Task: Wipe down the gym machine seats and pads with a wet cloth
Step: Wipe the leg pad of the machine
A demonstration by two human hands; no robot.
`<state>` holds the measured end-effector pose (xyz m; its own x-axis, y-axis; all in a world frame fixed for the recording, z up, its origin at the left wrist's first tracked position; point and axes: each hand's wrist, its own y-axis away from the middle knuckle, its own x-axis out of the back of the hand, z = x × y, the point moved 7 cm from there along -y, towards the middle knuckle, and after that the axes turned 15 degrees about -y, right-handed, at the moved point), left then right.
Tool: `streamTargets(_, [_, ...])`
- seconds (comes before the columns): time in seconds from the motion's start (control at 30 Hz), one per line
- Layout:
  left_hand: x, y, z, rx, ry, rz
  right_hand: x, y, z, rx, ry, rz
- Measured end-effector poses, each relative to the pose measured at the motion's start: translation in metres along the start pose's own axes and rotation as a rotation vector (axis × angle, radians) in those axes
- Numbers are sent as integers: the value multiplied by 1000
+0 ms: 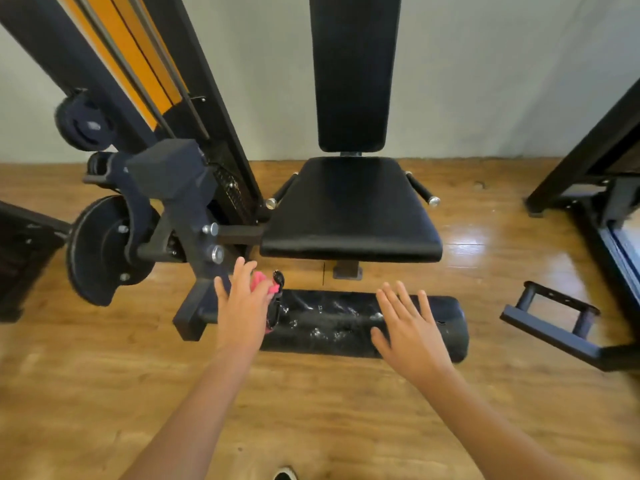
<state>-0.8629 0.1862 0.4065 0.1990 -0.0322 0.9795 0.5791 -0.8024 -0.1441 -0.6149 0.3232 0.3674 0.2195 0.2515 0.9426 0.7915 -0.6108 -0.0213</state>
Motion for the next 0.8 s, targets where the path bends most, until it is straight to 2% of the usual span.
streamTargets(0.1, [-33,-4,5,-125,-162,-167,-23,-4,-6,8,4,20])
streamTargets(0.3, [-67,-4,7,-226,-222,-237,-57,-14,-10,28,-8,63])
streamTargets(0.37, [-72,-7,9,-232,-176,-225,-61,-18,-9,64,16,81])
streamTargets(0.5, [-79,-14,6,-38,158,-184,-65,-25,1,105,59,87])
streamTargets(0.6, [-93,-12,11,8,312,-221,-71,-28,9,72,57,54])
streamTargets(0.8, [-107,-9,20,19,307,-201,-79,-22,34,-19,-5,62])
